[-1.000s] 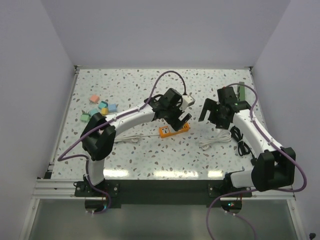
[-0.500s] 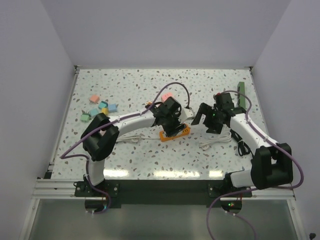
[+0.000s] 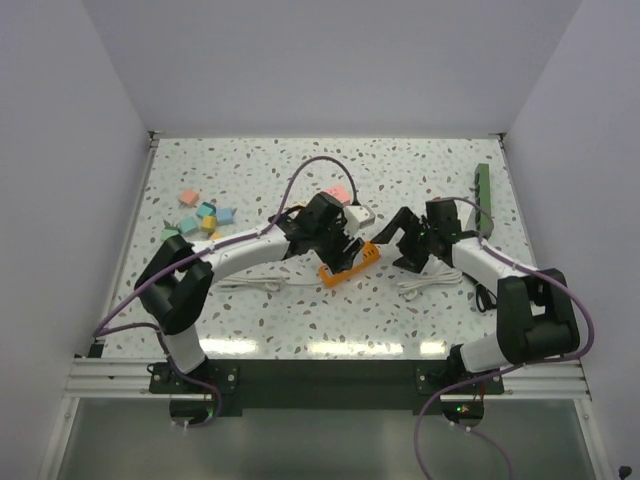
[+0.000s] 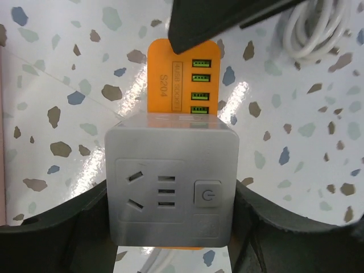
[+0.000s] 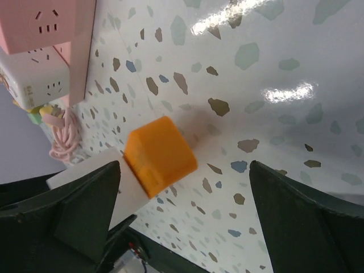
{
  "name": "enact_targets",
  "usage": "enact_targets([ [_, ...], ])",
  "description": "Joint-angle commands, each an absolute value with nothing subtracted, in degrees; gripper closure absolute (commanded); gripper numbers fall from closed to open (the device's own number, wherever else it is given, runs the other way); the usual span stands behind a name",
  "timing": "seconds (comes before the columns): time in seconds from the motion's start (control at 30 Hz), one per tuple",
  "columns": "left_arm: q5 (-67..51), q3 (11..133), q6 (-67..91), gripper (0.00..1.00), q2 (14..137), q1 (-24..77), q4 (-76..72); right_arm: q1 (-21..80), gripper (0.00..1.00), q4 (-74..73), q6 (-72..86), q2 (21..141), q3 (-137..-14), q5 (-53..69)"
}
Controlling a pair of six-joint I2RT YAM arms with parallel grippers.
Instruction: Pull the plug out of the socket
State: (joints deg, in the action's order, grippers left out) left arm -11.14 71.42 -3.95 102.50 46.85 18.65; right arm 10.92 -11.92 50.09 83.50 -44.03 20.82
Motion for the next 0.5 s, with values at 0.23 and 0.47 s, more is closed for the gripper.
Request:
enact_targets([
  [0.23, -20.4, 68.8, 20.4, 1.0, 96.0, 42.3, -1.8, 11.5, 0.01, 2.4, 60.1, 77.3, -40.7, 18.5],
  [0.47, -18.4, 64.6, 29.0, 1.0, 94.7, 42.6, -9.7, 14.4, 0.02, 4.8, 64.2, 79.7, -42.8, 16.5],
])
